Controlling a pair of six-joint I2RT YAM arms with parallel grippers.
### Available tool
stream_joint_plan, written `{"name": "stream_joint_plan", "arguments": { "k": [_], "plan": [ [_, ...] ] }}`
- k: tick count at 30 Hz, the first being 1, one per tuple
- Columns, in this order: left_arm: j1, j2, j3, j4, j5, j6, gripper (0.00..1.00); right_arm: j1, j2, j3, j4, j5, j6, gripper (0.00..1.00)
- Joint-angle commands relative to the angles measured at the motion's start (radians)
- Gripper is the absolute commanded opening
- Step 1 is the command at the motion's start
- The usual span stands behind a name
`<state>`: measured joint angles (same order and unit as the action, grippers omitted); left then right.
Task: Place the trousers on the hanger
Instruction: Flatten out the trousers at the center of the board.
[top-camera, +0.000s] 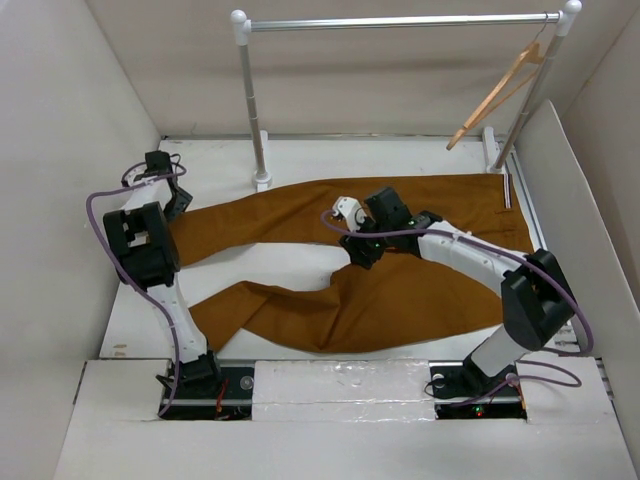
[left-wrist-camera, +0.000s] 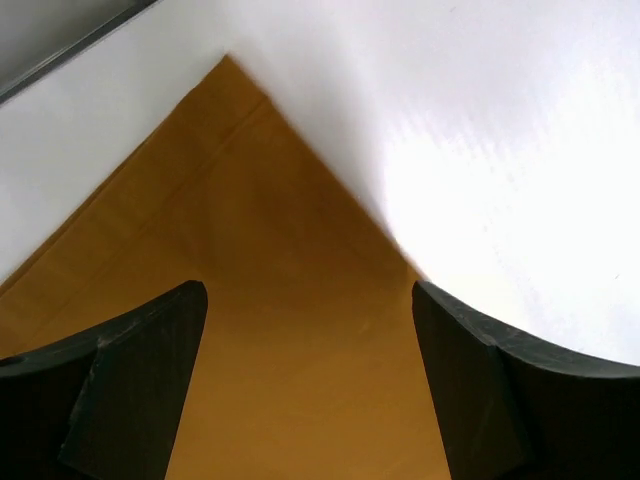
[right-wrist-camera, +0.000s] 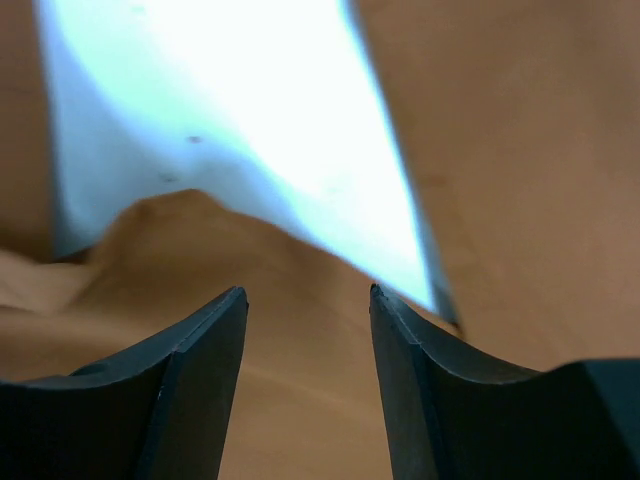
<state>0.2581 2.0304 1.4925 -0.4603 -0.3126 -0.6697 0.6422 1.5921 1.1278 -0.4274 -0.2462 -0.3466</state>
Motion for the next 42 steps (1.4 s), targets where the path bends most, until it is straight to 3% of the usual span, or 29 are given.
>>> {"name": "stream_joint_plan", "arguments": {
  "k": [1,2,3,4,5,7,11,12,15,19,21,24,26,28,31,32,34,36,39,40,42],
  "plan": [
    [0.004,0.056,0.049,-0.014,-0.026,-0.018,0.8,0.037,-0.046,-0.023,0.021,-0.025,0.034,0.58],
    [0.004,0.082,0.057,-0.014,-0.031,-0.011,0.73,0.037,-0.052,-0.029,0.019,-0.024,0.044,0.58],
    [0.004,0.103,0.08,-0.006,-0.036,0.004,0.61,0.037,-0.061,-0.039,0.018,-0.015,0.05,0.59],
    [0.004,0.103,0.08,-0.006,-0.036,0.004,0.61,0.037,-0.066,-0.042,0.015,-0.015,0.051,0.59],
    [0.004,0.125,0.086,0.002,-0.036,0.008,0.48,0.037,-0.07,-0.043,0.01,-0.005,0.051,0.59],
    [0.004,0.151,0.136,-0.003,-0.04,0.022,0.46,0.022,-0.083,-0.045,0.0,0.005,0.052,0.59],
    [0.004,0.272,0.308,-0.069,-0.049,0.047,0.25,-0.026,-0.09,-0.03,-0.017,0.005,0.054,0.59],
    [0.004,0.31,0.418,-0.093,-0.055,0.054,0.24,-0.051,-0.093,-0.014,-0.033,0.011,0.054,0.59],
    [0.004,0.364,0.519,-0.115,-0.056,0.07,0.24,-0.062,-0.095,0.006,-0.039,0.018,0.057,0.6],
    [0.004,0.369,0.598,-0.095,-0.025,0.088,0.27,-0.073,-0.08,0.046,-0.06,0.009,0.057,0.61],
    [0.004,0.337,0.598,-0.075,0.018,0.091,0.35,-0.073,-0.075,0.064,-0.065,0.01,0.057,0.61],
    [0.004,0.249,0.553,-0.058,0.121,0.091,0.47,-0.05,-0.075,0.073,-0.056,-0.01,0.058,0.61],
    [0.004,0.141,0.497,-0.025,0.202,0.099,0.61,-0.041,-0.078,0.076,-0.051,-0.036,0.058,0.61],
    [-0.017,-0.003,0.384,-0.006,0.211,0.11,0.67,-0.02,-0.087,0.069,-0.037,-0.06,0.051,0.61],
    [-0.049,-0.242,0.133,0.05,0.207,0.127,0.67,0.037,-0.08,0.056,-0.001,-0.112,0.021,0.43],
    [-0.049,-0.296,0.062,0.084,0.22,0.125,0.67,0.056,-0.052,0.062,0.007,-0.128,0.002,0.18],
    [-0.049,-0.466,-0.098,0.104,0.236,0.111,0.65,0.123,-0.011,0.096,0.007,-0.178,-0.015,0.0],
    [-0.049,-0.571,-0.205,0.12,0.28,0.107,0.61,0.177,0.055,0.173,0.016,-0.192,-0.045,0.0],
    [-0.049,-0.764,-0.274,0.135,0.398,0.085,0.42,0.272,0.164,0.312,0.053,-0.246,-0.06,0.0],
    [-0.049,-0.851,-0.284,0.141,0.42,0.075,0.25,0.308,0.198,0.357,0.05,-0.272,-0.066,0.03],
    [-0.049,-0.927,-0.29,0.137,0.464,0.049,0.1,0.342,0.3,0.488,0.047,-0.275,-0.078,0.28]
  ]
}}
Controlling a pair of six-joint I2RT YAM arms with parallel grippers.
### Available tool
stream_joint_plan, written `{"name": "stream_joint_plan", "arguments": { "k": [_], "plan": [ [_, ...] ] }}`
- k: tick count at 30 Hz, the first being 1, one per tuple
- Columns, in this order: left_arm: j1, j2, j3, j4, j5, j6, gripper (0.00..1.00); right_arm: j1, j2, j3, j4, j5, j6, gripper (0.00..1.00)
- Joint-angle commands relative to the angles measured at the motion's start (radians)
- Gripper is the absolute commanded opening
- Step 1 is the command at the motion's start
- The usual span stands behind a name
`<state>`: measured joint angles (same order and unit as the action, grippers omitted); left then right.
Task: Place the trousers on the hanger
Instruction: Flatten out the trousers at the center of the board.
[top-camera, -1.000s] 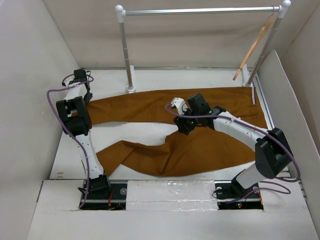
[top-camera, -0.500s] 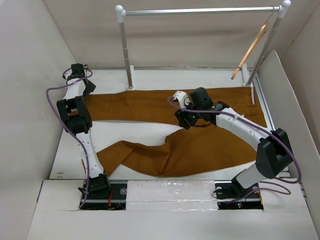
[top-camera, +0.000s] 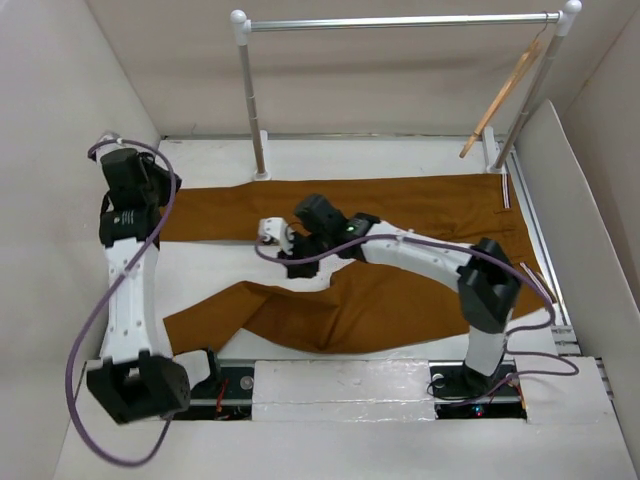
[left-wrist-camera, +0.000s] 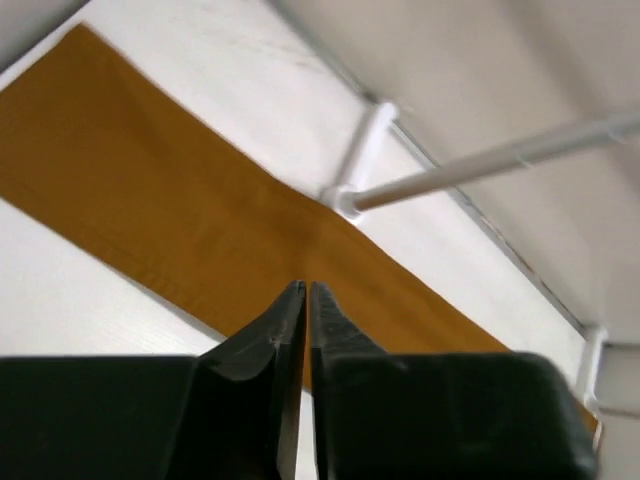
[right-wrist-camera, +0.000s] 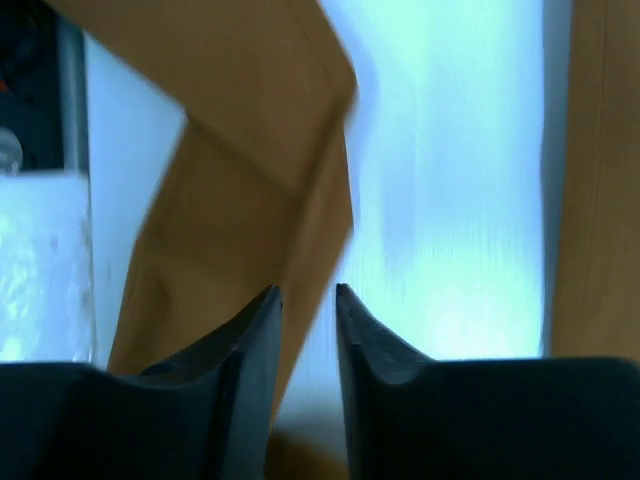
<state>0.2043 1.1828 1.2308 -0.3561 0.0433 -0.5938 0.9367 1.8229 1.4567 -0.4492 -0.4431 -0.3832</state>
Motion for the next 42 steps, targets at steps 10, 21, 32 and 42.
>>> {"name": "stream_joint_plan", "arguments": {
  "k": [10,21,32,42],
  "plan": [
    [-0.101,-0.161,0.105,0.025,0.256,-0.113,0.23,0.114,0.611,0.689,0.012,-0.186,-0.026,0.69],
    [-0.171,-0.147,0.125,0.002,0.216,-0.049,0.26,0.143,0.721,0.768,0.032,-0.259,0.047,0.34],
    [-0.171,-0.077,0.324,-0.11,0.009,0.08,0.27,0.231,0.285,0.554,0.047,-0.48,-0.032,0.0],
    [-0.171,-0.042,0.446,-0.192,-0.195,0.127,0.3,0.137,0.25,0.573,0.16,-0.6,0.047,0.0]
  ]
}}
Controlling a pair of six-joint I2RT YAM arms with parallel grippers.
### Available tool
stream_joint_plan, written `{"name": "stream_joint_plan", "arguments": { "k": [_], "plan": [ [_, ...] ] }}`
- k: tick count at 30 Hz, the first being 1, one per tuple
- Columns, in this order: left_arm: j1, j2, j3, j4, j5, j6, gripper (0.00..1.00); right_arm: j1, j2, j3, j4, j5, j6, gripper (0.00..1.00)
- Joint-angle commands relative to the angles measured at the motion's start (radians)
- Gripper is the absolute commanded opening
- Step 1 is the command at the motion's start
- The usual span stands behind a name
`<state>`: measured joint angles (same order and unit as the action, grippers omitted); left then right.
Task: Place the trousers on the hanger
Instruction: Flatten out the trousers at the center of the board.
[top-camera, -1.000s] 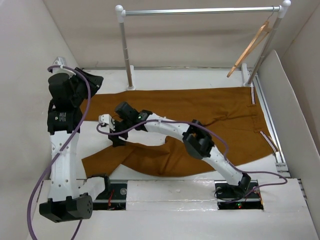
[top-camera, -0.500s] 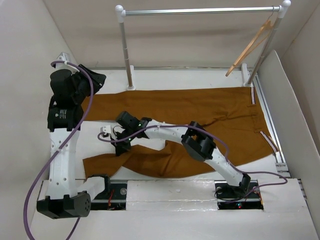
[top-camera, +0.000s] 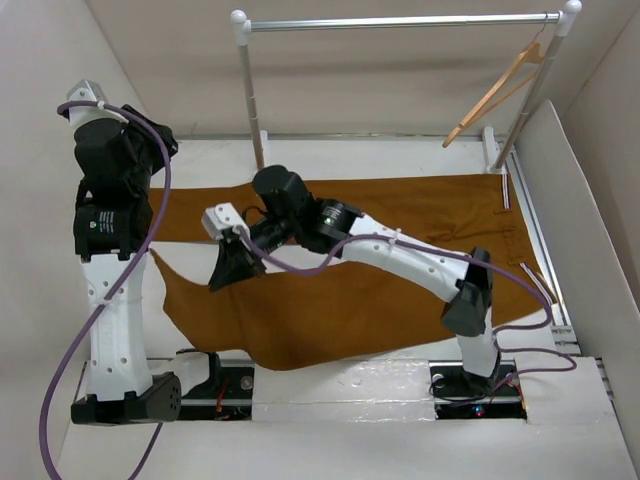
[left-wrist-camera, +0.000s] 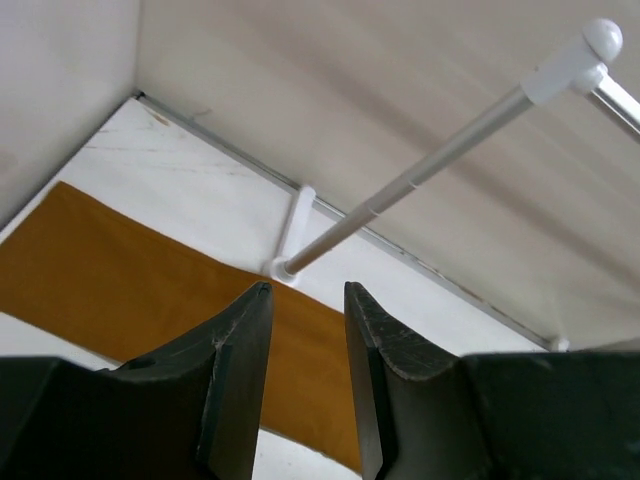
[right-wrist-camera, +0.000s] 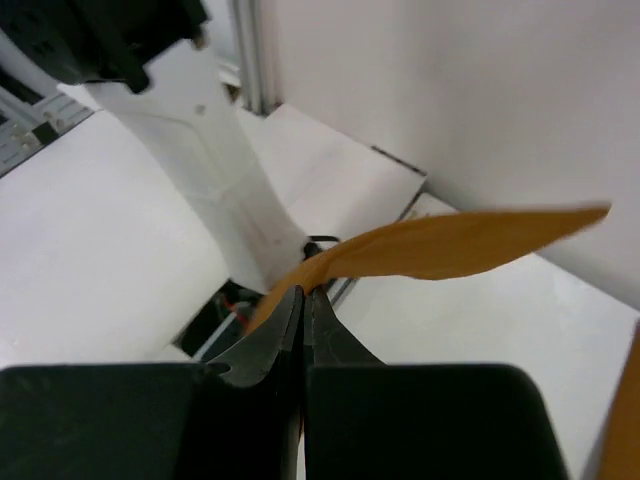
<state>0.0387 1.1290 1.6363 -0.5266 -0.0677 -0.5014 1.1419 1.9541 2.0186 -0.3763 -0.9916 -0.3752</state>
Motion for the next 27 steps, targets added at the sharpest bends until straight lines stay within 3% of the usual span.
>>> {"name": "stream_joint_plan", "arguments": {
  "k": [1,3,7,11,12,14,15,19,21,22,23,27],
  "plan": [
    [-0.005,0.02,0.042,-0.021,-0.092,0.038,0.31,-0.108,0.156,0.028,0.103,-0.038,0.086,0.0],
    [-0.005,0.028,0.043,-0.021,-0.102,0.041,0.32,-0.145,0.291,0.078,0.1,-0.022,0.119,0.0],
    [-0.005,0.058,0.03,-0.033,-0.135,0.052,0.32,-0.217,0.532,0.38,0.001,0.068,0.137,0.0],
    [-0.005,0.078,-0.012,-0.046,-0.198,0.078,0.32,-0.309,0.586,0.396,0.134,0.183,0.237,0.04],
    [-0.005,0.09,-0.027,-0.043,-0.219,0.087,0.32,-0.323,0.572,0.375,0.163,0.215,0.263,0.22],
    [-0.005,0.106,-0.055,-0.061,-0.233,0.087,0.34,-0.341,0.511,0.3,0.238,0.248,0.306,0.49],
    [-0.005,0.121,-0.073,-0.082,-0.238,0.086,0.35,-0.352,0.488,0.283,0.241,0.248,0.308,0.72],
    [0.044,0.109,-0.232,-0.128,-0.195,0.034,0.39,-0.372,0.359,0.183,0.218,0.185,0.283,0.78],
    [0.044,0.069,-0.414,-0.163,-0.234,-0.078,0.46,-0.39,0.202,-0.022,0.266,0.177,0.271,0.76],
    [0.044,0.069,-0.415,-0.164,-0.234,-0.078,0.46,-0.39,0.201,-0.023,0.266,0.177,0.271,0.76],
    [0.044,0.06,-0.496,-0.193,-0.236,-0.109,0.47,-0.39,0.121,-0.132,0.286,0.176,0.265,0.7],
    [0.044,0.042,-0.648,-0.298,-0.23,-0.282,0.43,-0.39,-0.088,-0.39,0.271,0.209,0.179,0.0]
  ]
}}
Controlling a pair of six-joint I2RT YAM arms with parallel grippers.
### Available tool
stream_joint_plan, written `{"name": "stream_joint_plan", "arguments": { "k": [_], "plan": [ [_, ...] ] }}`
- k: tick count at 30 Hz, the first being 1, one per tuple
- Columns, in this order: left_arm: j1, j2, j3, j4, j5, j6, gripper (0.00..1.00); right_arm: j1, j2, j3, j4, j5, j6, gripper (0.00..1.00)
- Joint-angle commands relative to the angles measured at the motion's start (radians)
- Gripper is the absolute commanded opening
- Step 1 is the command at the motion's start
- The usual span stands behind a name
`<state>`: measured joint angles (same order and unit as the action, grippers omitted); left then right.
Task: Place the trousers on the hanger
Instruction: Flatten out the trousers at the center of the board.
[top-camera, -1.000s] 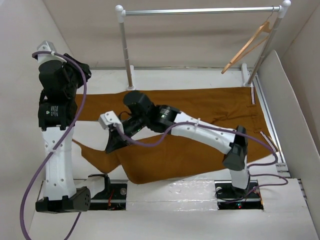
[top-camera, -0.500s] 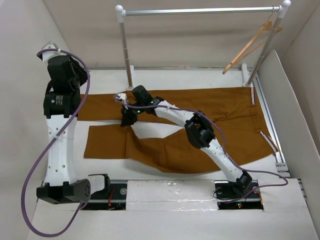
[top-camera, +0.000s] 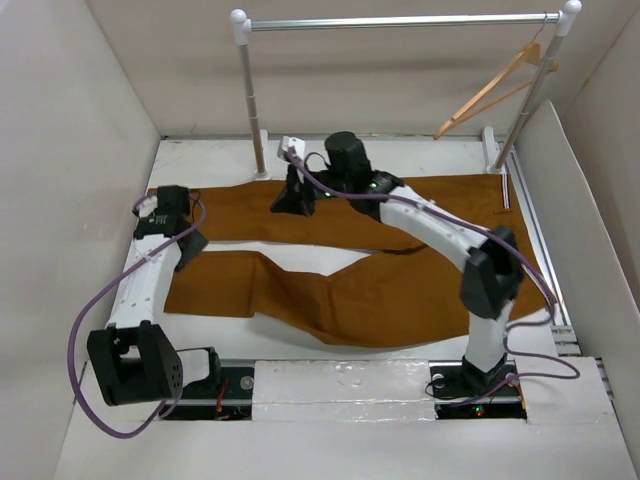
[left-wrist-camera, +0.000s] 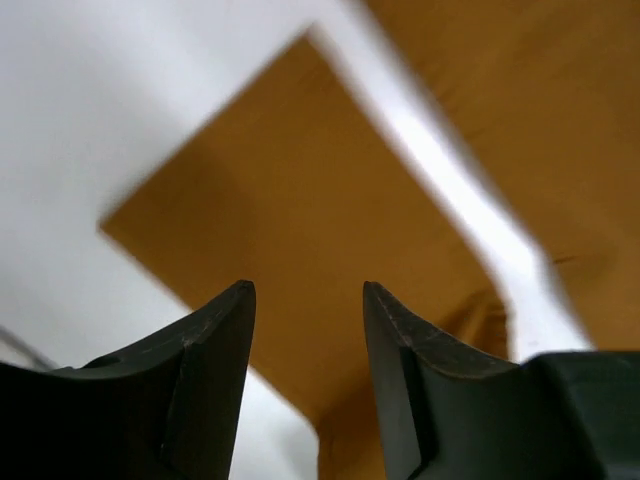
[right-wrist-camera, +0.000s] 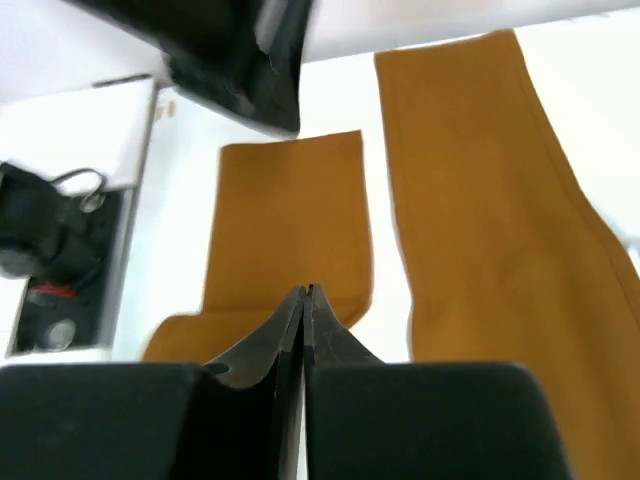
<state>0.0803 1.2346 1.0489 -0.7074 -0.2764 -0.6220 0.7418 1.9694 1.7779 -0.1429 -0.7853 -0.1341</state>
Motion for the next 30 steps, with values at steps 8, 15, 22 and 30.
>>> {"name": "stream_joint_plan", "arguments": {
  "k": [8,15,22,30],
  "plan": [
    [0.003,-0.239,-0.262,-0.144,0.08,-0.421,0.69,0.01,-0.431,-0.58,0.013,0.067,-0.101,0.37],
    [0.105,-0.08,-0.332,-0.054,0.201,-0.469,0.81,-0.09,-0.604,-0.745,-0.034,0.08,-0.145,0.62],
    [0.105,0.026,-0.328,0.003,0.207,-0.499,0.8,-0.168,-0.646,-0.781,-0.053,0.05,-0.173,0.62],
    [0.105,0.295,-0.309,0.08,0.144,-0.498,0.38,-0.236,-0.667,-0.727,-0.095,0.05,-0.164,0.62]
  ]
}}
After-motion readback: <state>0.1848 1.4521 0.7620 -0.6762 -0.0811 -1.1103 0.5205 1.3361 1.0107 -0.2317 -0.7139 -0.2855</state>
